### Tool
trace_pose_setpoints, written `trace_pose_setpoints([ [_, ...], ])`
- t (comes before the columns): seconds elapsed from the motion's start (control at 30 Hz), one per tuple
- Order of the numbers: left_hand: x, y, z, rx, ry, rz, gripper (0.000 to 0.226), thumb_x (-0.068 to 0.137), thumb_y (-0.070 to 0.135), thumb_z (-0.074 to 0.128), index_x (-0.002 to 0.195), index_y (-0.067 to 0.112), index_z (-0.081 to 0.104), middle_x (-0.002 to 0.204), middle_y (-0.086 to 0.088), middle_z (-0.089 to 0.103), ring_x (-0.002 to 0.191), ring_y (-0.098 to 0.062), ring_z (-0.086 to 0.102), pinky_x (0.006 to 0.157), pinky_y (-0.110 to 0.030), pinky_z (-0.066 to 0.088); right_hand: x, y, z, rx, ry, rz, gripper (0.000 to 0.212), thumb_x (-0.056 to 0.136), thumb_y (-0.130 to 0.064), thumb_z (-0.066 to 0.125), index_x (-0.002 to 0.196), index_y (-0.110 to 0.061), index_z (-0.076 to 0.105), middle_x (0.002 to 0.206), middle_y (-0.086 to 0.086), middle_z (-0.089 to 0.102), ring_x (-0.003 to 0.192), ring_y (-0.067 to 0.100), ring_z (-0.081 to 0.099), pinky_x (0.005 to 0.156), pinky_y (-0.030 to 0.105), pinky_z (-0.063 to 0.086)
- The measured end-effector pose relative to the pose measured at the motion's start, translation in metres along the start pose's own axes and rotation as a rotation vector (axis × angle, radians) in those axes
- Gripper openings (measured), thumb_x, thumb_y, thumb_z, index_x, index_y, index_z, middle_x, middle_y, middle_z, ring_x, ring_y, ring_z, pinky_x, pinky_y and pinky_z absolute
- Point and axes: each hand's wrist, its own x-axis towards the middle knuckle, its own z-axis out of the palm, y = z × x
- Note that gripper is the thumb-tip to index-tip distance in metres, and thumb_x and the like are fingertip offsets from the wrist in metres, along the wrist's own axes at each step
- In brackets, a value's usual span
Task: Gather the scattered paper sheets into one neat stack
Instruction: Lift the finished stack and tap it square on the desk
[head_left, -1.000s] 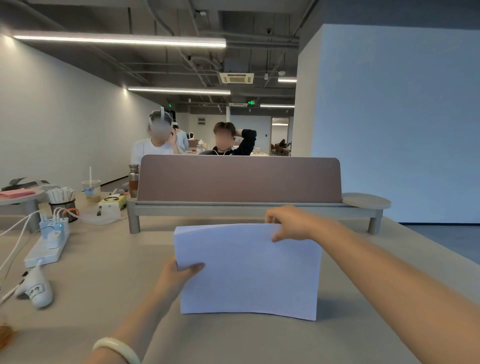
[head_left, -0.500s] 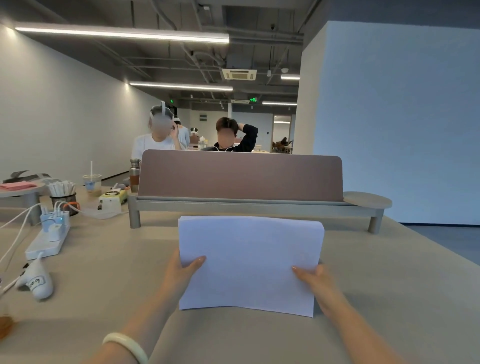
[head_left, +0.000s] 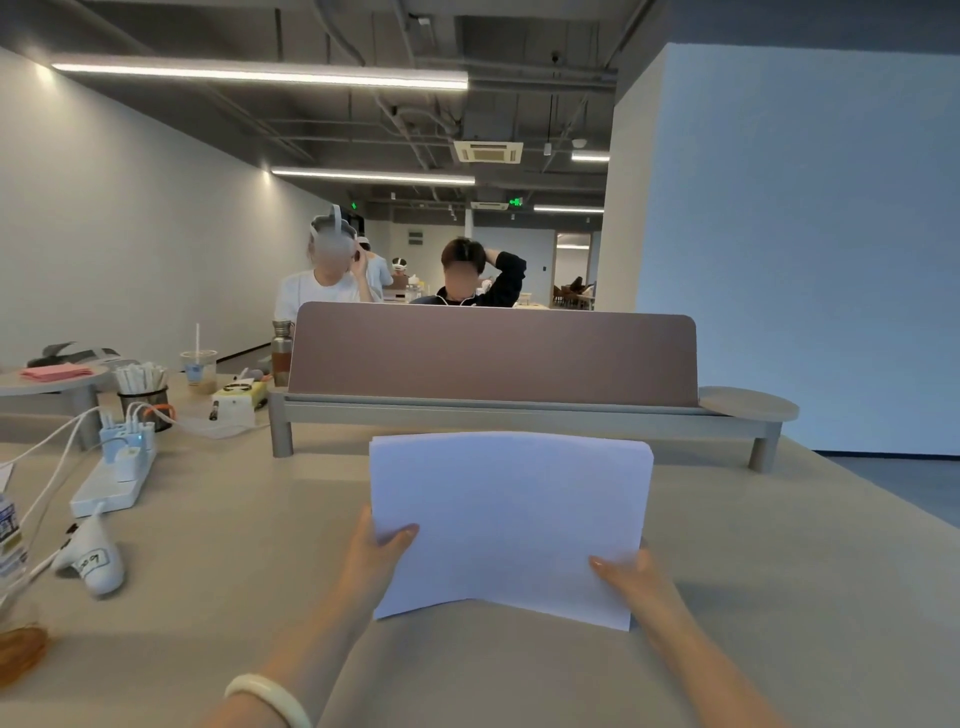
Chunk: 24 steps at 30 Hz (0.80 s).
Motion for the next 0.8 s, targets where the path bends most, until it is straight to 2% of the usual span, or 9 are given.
trace_pose_setpoints([
  [0.13, 0.0, -0.005, -0.002, -0.012, 0.053, -0.015, 0.039, 0.073, 0.029, 0.064, 0.111, 0.026, 0.059, 0.108, -0.002, 0.07, 0.101, -0.022, 0.068, 0.081, -0.04, 0.057, 0.003, -0.006, 0.001, -0.121, 0.068, -0.038, 0.034, 0.082, -0.003, 0.067, 0.114, -0.008, 0.056, 0.114, 0.012, 0.066, 0.094, 0.025, 0.063, 0.078, 0.032, 0.049],
  [0.3, 0.002, -0.007, -0.007, -0.104, 0.113, -0.092, 0.049, 0.064, 0.026, 0.072, 0.112, 0.023, 0.058, 0.108, 0.001, 0.071, 0.101, -0.02, 0.067, 0.069, -0.025, 0.053, 0.019, -0.102, -0.016, -0.458, 0.074, -0.197, 0.034, 0.083, -0.01, 0.066, 0.115, -0.005, 0.055, 0.113, 0.008, 0.06, 0.102, 0.026, 0.057, 0.085, 0.037, 0.045],
  [0.37, 0.006, -0.006, -0.012, -0.138, 0.162, -0.142, 0.073, 0.058, 0.028, 0.081, 0.124, 0.018, 0.051, 0.124, -0.005, 0.064, 0.11, -0.022, 0.062, 0.078, -0.029, 0.052, 0.017, -0.16, -0.02, -0.689, -0.018, -0.327, 0.027, 0.084, -0.015, 0.065, 0.108, -0.008, 0.057, 0.107, 0.004, 0.058, 0.101, 0.024, 0.054, 0.079, 0.034, 0.041],
  [0.43, 0.012, 0.002, -0.019, -0.004, 0.329, -0.186, 0.098, 0.064, 0.025, 0.085, 0.144, 0.017, 0.028, 0.143, -0.006, 0.043, 0.127, -0.025, 0.047, 0.096, -0.036, 0.044, 0.01, -0.211, -0.015, -0.93, -0.114, -0.433, 0.011, 0.083, -0.018, 0.065, 0.09, -0.017, 0.056, 0.097, 0.001, 0.057, 0.095, 0.023, 0.053, 0.069, 0.03, 0.039],
  [0.5, 0.02, 0.013, -0.022, 0.216, 0.429, -0.149, 0.114, 0.065, 0.024, 0.085, 0.15, 0.023, 0.01, 0.152, -0.003, 0.024, 0.14, -0.022, 0.027, 0.11, -0.043, 0.032, 0.005, -0.246, 0.002, -1.164, -0.196, -0.506, 0.02, 0.084, -0.019, 0.065, 0.078, -0.023, 0.046, 0.091, -0.004, 0.051, 0.09, 0.02, 0.049, 0.063, 0.028, 0.036],
  [0.53, 0.022, 0.019, -0.02, 0.279, 0.395, -0.098, 0.115, 0.064, 0.026, 0.086, 0.15, 0.024, 0.01, 0.153, 0.001, 0.022, 0.141, -0.018, 0.022, 0.113, -0.044, 0.029, 0.004, -0.256, 0.013, -1.252, -0.228, -0.522, 0.021, 0.085, -0.019, 0.065, 0.081, -0.023, 0.045, 0.092, -0.004, 0.049, 0.089, 0.019, 0.047, 0.064, 0.029, 0.035],
  [0.6, 0.025, 0.028, -0.011, 0.287, 0.206, -0.024, 0.093, 0.068, 0.025, 0.083, 0.144, 0.026, 0.028, 0.142, 0.013, 0.035, 0.133, -0.009, 0.033, 0.106, -0.036, 0.037, 0.005, -0.266, 0.032, -1.382, -0.278, -0.529, 0.021, 0.086, -0.019, 0.064, 0.088, -0.023, 0.044, 0.096, -0.003, 0.046, 0.091, 0.019, 0.045, 0.07, 0.03, 0.036],
  [0.7, 0.026, 0.03, 0.002, 0.164, -0.008, -0.046, 0.041, 0.076, 0.025, 0.077, 0.11, 0.029, 0.056, 0.108, 0.016, 0.066, 0.108, -0.013, 0.063, 0.075, -0.02, 0.053, 0.011, -0.266, 0.049, -1.44, -0.329, -0.525, 0.02, 0.085, -0.019, 0.065, 0.093, -0.022, 0.047, 0.099, -0.002, 0.047, 0.092, 0.02, 0.047, 0.074, 0.031, 0.039],
  [0.8, 0.025, 0.025, 0.007, 0.091, 0.011, -0.049, 0.038, 0.075, 0.032, 0.067, 0.11, 0.024, 0.059, 0.106, 0.007, 0.071, 0.1, -0.018, 0.068, 0.078, -0.033, 0.057, 0.013, -0.262, 0.045, -1.352, -0.322, -0.518, 0.02, 0.082, -0.021, 0.069, 0.093, -0.02, 0.052, 0.097, -0.003, 0.049, 0.09, 0.018, 0.048, 0.067, 0.028, 0.038],
])
